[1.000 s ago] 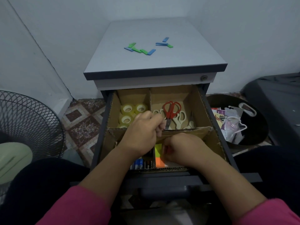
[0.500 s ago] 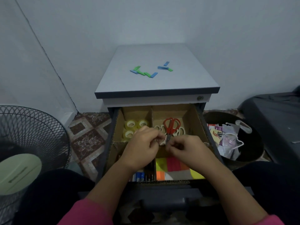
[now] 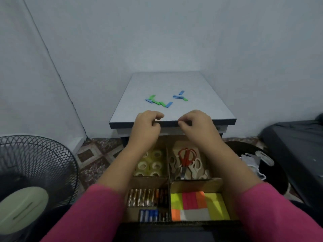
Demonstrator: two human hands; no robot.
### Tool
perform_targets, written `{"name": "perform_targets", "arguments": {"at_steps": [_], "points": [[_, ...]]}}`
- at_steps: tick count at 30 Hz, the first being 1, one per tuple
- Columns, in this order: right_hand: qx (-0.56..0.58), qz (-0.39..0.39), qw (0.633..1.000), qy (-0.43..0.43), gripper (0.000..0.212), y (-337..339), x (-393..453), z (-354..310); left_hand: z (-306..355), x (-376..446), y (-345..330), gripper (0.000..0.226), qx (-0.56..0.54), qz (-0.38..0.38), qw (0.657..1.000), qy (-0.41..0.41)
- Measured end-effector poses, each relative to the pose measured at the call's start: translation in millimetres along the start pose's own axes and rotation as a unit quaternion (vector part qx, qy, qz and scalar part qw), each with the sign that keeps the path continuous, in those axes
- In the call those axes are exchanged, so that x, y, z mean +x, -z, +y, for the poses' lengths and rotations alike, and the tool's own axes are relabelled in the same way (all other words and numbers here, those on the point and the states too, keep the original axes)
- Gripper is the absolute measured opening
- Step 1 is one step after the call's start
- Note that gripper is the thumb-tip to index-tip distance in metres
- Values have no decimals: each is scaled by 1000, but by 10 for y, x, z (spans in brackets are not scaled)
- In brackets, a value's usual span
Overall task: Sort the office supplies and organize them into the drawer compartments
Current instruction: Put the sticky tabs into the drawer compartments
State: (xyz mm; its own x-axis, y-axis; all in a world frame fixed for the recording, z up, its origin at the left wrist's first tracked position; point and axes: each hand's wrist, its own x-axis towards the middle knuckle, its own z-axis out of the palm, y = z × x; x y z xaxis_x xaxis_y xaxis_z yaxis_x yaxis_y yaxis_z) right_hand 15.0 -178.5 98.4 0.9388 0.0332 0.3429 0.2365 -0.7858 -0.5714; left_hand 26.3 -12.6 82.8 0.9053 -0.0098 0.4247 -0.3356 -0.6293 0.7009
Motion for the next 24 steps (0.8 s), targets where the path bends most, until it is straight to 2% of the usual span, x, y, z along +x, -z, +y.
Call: {"name": "perform_targets", "arguments": {"at_steps": [6, 13, 17, 21, 24], "points": [[8, -57, 998, -37, 20, -172, 520, 169, -62, 419, -116, 32, 14, -48, 996, 74], [-34, -38, 997, -56, 23, -192, 961, 341, -204, 858, -216, 31, 62, -53, 991, 105], [-29, -31, 997, -63, 22, -209, 1175, 459, -317, 1043, -287, 27, 104, -18, 990, 98], [-116, -37, 992, 28, 28, -286, 1292, 484, -398, 1187, -357, 27, 55, 27, 993, 106], [-148, -62, 981, 110, 32, -352, 1350, 501, -459, 1326, -355, 29, 67, 112, 982, 133]]}}
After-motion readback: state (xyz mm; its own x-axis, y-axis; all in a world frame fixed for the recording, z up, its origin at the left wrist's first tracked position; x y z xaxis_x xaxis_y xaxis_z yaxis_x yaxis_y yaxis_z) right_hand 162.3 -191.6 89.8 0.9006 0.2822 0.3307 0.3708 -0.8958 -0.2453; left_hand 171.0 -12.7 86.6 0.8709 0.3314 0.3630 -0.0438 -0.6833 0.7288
